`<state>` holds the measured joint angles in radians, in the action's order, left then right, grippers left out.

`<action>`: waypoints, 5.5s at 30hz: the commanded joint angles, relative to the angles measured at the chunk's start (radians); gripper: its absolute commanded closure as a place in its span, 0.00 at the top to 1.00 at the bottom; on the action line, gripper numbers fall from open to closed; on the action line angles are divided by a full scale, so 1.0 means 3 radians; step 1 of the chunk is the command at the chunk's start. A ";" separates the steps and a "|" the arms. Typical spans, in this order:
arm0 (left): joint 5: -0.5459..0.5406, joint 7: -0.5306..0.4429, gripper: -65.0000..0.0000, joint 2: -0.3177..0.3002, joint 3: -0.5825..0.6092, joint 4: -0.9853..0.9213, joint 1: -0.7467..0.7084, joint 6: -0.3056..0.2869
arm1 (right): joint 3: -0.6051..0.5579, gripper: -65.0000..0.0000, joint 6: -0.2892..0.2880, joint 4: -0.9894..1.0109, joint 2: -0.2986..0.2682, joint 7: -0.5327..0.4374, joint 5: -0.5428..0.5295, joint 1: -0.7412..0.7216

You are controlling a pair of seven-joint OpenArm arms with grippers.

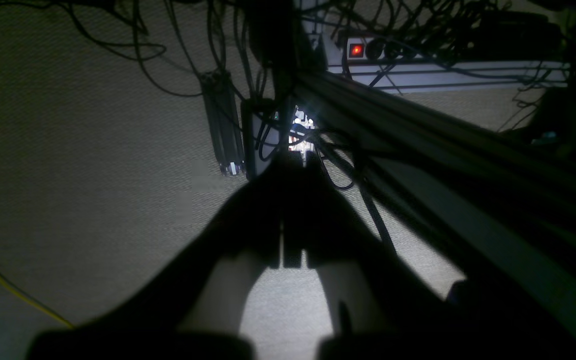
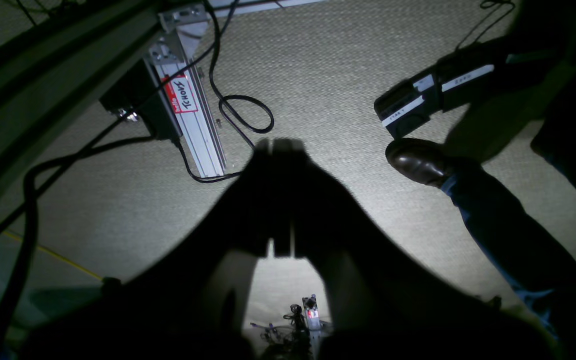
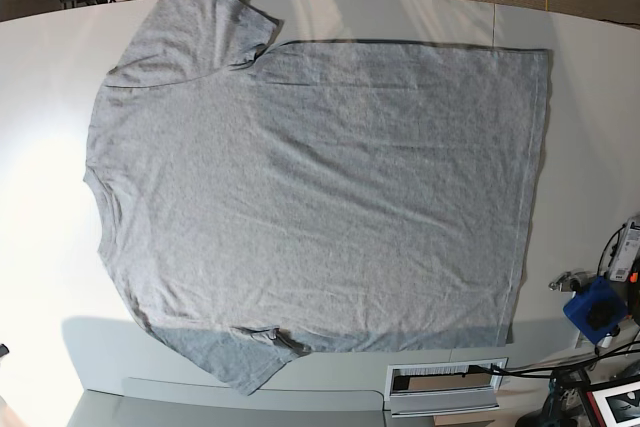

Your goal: Fold the T-shirt properly

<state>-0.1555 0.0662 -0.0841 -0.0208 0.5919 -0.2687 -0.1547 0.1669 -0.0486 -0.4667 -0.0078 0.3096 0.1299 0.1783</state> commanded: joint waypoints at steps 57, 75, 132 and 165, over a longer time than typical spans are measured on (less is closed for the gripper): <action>-0.1680 -0.0045 0.00 -0.1896 -0.0357 0.3652 -0.2942 -0.1811 | -0.0454 0.00 -0.0399 -0.4570 -0.1007 -0.0047 -0.0559 0.3063; -0.2341 0.0198 0.00 -0.1347 -0.0769 0.3657 -0.2290 -0.1811 | 0.1155 0.00 -0.1731 -0.5397 -0.0369 0.0486 -0.3522 0.2336; -0.2379 0.0490 0.00 -0.1539 -0.0833 0.3648 -0.2031 -0.1811 | 0.1995 0.53 -0.1667 -0.3082 -0.0024 0.1456 -0.4528 0.0997; -0.2565 0.0543 0.00 -0.1539 -0.0833 0.3648 -0.2056 -0.1811 | 0.1980 0.53 -0.0872 -0.4023 0.0285 0.1555 -0.3908 0.1456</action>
<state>-0.9028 0.2428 -0.5323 -0.2638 1.6752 -0.8749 -0.6857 0.7570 -0.3286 -1.6699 0.0784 0.7601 -1.0664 0.5991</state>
